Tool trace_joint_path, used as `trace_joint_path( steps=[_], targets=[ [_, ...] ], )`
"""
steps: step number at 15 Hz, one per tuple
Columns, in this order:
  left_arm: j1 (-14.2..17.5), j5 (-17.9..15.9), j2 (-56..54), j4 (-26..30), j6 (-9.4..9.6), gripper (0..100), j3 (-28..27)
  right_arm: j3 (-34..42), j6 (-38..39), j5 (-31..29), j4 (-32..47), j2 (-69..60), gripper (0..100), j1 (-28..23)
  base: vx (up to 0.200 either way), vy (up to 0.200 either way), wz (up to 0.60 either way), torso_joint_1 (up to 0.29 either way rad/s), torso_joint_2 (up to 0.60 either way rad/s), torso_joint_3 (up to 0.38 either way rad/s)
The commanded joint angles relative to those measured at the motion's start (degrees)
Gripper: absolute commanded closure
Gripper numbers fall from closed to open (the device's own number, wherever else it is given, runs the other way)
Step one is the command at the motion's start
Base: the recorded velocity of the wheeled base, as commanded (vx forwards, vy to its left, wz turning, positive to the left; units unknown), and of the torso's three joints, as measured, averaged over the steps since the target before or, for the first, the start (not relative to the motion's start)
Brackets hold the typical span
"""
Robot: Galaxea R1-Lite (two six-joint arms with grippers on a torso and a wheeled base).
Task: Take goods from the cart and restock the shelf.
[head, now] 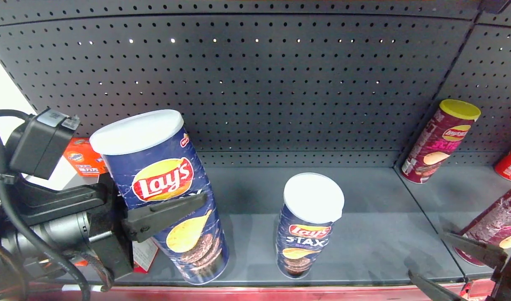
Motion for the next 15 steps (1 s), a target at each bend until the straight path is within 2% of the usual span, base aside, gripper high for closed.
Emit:
trace_joint_path(
  steps=[1, 4, 7, 8, 13, 14, 15],
  targets=[
    [0.0, -0.03, -0.08, -0.1, 0.0, 100, -0.2, 0.84, 0.29, -4.86, 7.11, -8.96, 0, -2.85, 0.0, 0.0, 0.0, 0.0, 0.0, 0.0],
    [-0.44, -0.11, -0.08, -0.1, 0.0, 100, -0.02, 0.84, 3.11, -5.47, 13.09, -16.26, 0, -5.31, 0.0, 0.0, 0.0, 0.0, 0.0, 0.0],
    [-0.61, -0.11, -0.08, -0.1, 0.09, 100, -0.02, 0.84, 7.15, -5.3, 20.82, -23.2, 0, -14.45, 0.0, 0.0, 0.0, 0.0, 0.0, 0.0],
    [-0.61, -0.11, -0.08, -0.1, 0.18, 100, -0.02, 0.84, 8.55, -5.3, 24.96, -27.86, 0, -18.41, 0.0, 0.0, 0.0, 0.0, 0.0, 0.0],
    [-0.61, -0.11, -0.26, -0.1, 0.27, 100, 0.07, 0.75, 6.8, -7.93, 53.61, -56.42, 0, -28.43, 0.0, 0.0, 0.0, 0.0, 0.0, 0.0],
    [-0.61, -0.11, -0.26, -0.18, 0.27, 100, 0.6, 0.93, 6.88, -11.27, 52.64, -55.9, 0, -28.43, 0.0, 0.0, 0.0, 0.0, 0.0, 0.0],
    [-0.61, -0.11, -0.35, -0.18, 0.35, 100, 0.95, 0.93, 6.8, -12.15, 52.47, -55.9, 0, -28.34, 0.0, 0.0, 0.0, 0.0, 0.0, 0.0]
  ],
)
